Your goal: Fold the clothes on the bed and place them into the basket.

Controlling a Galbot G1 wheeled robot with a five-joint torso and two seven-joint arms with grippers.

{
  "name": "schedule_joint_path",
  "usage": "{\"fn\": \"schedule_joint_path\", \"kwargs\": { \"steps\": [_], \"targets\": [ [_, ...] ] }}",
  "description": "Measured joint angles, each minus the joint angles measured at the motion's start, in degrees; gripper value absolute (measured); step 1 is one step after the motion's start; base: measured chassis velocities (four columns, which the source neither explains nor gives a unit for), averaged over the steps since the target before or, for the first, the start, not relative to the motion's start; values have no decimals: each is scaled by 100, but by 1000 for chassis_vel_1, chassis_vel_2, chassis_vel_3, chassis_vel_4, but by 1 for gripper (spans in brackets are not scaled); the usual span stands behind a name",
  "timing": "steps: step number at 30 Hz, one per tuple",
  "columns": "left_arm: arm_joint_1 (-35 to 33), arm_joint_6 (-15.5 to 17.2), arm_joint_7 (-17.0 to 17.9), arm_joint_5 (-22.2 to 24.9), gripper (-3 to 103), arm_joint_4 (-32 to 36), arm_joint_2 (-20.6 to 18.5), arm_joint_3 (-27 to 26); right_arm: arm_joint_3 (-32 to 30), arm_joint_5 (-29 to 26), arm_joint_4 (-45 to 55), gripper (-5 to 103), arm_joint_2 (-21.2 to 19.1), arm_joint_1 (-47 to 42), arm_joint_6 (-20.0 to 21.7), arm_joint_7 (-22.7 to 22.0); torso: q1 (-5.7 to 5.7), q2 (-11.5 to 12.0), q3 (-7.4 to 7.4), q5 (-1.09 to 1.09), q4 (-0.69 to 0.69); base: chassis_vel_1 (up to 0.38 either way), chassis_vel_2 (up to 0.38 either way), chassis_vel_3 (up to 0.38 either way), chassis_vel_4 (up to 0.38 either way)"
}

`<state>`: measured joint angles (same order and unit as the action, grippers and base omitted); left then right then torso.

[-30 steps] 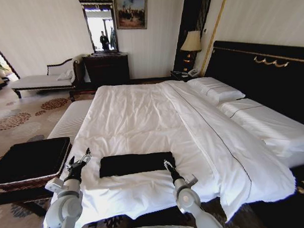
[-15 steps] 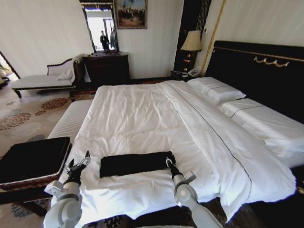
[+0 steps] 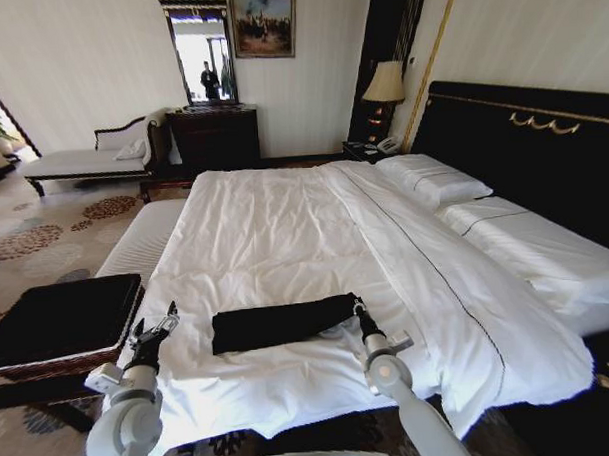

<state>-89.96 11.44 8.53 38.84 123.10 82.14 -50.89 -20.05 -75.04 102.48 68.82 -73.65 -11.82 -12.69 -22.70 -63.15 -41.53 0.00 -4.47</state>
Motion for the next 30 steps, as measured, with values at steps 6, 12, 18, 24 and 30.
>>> {"fn": "schedule_joint_path", "kwargs": {
  "steps": [6,12,18,24,30],
  "targets": [
    [123,15,22,127,100,-183,-126,-423,-156,41,57,4,-441,35,-82,309,0,0,0,-1,0,0,0,0,0],
    [268,-4,58,83,100,-406,-258,-878,605,564,-36,4,-459,270,-293,845,0,0,0,-1,0,0,0,0,0],
    [208,-159,8,20,100,-616,-444,-1133,1582,1205,-268,4,-483,766,-517,1390,0,0,0,-1,3,0,0,0,0],
    [200,-183,67,461,100,-804,-520,-1235,3408,1656,-697,4,-1018,1757,-656,1657,0,0,0,0,0,0,0,0,0],
    [335,-225,66,495,100,-1091,-611,-1430,4105,1725,-1102,4,-937,2327,-681,1654,0,0,0,0,0,0,0,0,0]
  ]
}}
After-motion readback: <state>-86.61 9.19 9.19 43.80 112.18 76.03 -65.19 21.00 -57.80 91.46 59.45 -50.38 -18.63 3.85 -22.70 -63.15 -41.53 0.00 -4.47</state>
